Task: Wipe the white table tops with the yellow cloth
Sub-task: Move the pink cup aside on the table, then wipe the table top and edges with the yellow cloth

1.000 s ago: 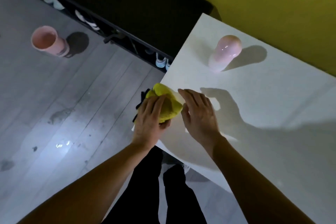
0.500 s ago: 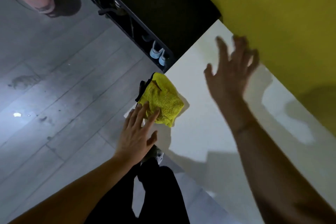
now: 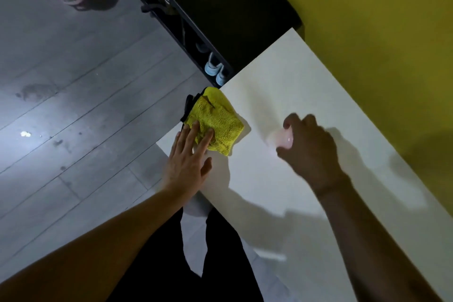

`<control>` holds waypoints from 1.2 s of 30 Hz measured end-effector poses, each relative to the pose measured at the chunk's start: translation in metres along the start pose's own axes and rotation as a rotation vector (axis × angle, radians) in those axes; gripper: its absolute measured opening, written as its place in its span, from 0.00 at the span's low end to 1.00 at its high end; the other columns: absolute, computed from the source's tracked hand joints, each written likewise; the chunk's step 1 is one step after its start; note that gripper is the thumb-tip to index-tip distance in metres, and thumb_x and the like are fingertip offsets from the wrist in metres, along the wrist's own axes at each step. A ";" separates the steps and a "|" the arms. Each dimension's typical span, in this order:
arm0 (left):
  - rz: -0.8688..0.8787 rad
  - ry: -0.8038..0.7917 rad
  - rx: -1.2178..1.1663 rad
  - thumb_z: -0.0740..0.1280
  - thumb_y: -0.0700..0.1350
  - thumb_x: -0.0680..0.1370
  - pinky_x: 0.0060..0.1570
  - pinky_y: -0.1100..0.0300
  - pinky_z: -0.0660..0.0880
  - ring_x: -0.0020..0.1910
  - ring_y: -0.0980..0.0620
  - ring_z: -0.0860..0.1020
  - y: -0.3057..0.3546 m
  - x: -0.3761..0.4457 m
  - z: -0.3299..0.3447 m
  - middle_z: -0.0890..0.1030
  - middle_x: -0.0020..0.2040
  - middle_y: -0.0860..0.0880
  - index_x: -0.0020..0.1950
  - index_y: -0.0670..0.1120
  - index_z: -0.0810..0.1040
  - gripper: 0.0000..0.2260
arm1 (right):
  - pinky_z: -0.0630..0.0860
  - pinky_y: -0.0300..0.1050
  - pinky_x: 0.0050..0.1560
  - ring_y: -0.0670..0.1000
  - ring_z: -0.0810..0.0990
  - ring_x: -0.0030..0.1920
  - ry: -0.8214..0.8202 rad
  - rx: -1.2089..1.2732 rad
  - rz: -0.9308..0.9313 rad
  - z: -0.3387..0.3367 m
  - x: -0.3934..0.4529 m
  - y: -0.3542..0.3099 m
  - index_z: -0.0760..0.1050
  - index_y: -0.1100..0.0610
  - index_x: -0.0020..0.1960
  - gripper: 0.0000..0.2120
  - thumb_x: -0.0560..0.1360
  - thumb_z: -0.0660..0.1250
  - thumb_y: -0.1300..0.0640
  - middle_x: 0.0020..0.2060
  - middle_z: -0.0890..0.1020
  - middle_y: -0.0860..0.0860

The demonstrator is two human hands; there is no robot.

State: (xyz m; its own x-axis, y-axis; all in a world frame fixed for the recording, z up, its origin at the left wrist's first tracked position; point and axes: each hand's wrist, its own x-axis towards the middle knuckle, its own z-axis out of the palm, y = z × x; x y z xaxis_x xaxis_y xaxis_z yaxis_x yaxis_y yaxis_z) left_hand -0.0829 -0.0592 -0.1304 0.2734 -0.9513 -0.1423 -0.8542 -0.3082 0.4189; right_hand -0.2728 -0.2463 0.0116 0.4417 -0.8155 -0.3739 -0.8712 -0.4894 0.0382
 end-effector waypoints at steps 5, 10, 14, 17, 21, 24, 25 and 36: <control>-0.105 0.015 -0.024 0.68 0.52 0.82 0.81 0.44 0.52 0.84 0.36 0.53 0.026 0.009 0.007 0.54 0.85 0.38 0.86 0.50 0.55 0.36 | 0.75 0.51 0.50 0.56 0.79 0.48 -0.080 -0.089 -0.061 0.017 -0.050 0.006 0.68 0.50 0.63 0.28 0.69 0.75 0.43 0.52 0.73 0.52; -0.169 0.115 -0.016 0.69 0.50 0.82 0.81 0.41 0.58 0.83 0.36 0.56 0.041 0.010 0.012 0.57 0.85 0.40 0.85 0.54 0.58 0.34 | 0.69 0.58 0.63 0.61 0.76 0.63 0.042 0.069 -0.239 -0.010 -0.038 0.023 0.65 0.50 0.74 0.36 0.74 0.61 0.30 0.66 0.74 0.55; -0.290 0.233 -0.005 0.62 0.49 0.83 0.83 0.44 0.54 0.84 0.39 0.53 0.045 -0.013 0.026 0.54 0.85 0.38 0.86 0.48 0.51 0.34 | 0.73 0.56 0.62 0.57 0.76 0.62 0.039 0.278 -0.655 -0.030 0.037 0.001 0.70 0.52 0.72 0.21 0.81 0.58 0.46 0.65 0.76 0.52; -0.378 0.339 0.015 0.58 0.50 0.82 0.82 0.49 0.49 0.83 0.40 0.54 0.049 -0.028 0.045 0.59 0.83 0.35 0.83 0.36 0.58 0.32 | 0.69 0.56 0.68 0.57 0.72 0.68 -0.044 0.143 -0.962 0.006 0.081 -0.039 0.67 0.54 0.75 0.27 0.79 0.59 0.44 0.69 0.73 0.53; -0.350 0.426 0.005 0.59 0.47 0.82 0.78 0.44 0.59 0.79 0.38 0.61 0.049 -0.023 0.059 0.68 0.76 0.36 0.76 0.37 0.66 0.24 | 0.56 0.57 0.77 0.56 0.60 0.78 0.046 -0.101 -1.122 0.061 0.111 -0.075 0.55 0.51 0.81 0.34 0.80 0.53 0.35 0.77 0.63 0.54; -0.246 0.480 0.021 0.60 0.43 0.81 0.74 0.41 0.66 0.73 0.37 0.68 0.048 -0.017 0.066 0.71 0.71 0.38 0.72 0.39 0.68 0.20 | 0.62 0.58 0.73 0.58 0.67 0.72 0.119 -0.067 -1.153 0.078 0.134 -0.096 0.65 0.51 0.76 0.29 0.80 0.56 0.38 0.72 0.68 0.55; -0.206 0.481 0.020 0.61 0.42 0.81 0.75 0.41 0.65 0.72 0.37 0.68 0.049 -0.015 0.068 0.73 0.70 0.38 0.73 0.39 0.69 0.20 | 0.66 0.57 0.69 0.58 0.70 0.67 0.127 -0.027 -1.140 0.081 0.141 -0.103 0.67 0.51 0.74 0.27 0.79 0.59 0.39 0.69 0.71 0.54; -0.154 0.400 0.034 0.61 0.45 0.82 0.82 0.44 0.56 0.77 0.37 0.67 0.053 -0.010 0.072 0.73 0.76 0.37 0.77 0.39 0.71 0.24 | 0.71 0.54 0.56 0.59 0.75 0.56 -0.003 -0.054 -1.310 0.084 0.146 -0.161 0.72 0.53 0.68 0.19 0.83 0.55 0.45 0.60 0.77 0.55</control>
State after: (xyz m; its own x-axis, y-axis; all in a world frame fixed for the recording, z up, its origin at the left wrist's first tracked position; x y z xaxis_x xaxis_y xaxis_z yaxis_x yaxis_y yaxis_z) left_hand -0.1627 -0.0657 -0.1712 0.5430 -0.8243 0.1605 -0.8024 -0.4528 0.3888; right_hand -0.0860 -0.2605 -0.1270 0.9482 0.2723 -0.1637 0.2112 -0.9251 -0.3156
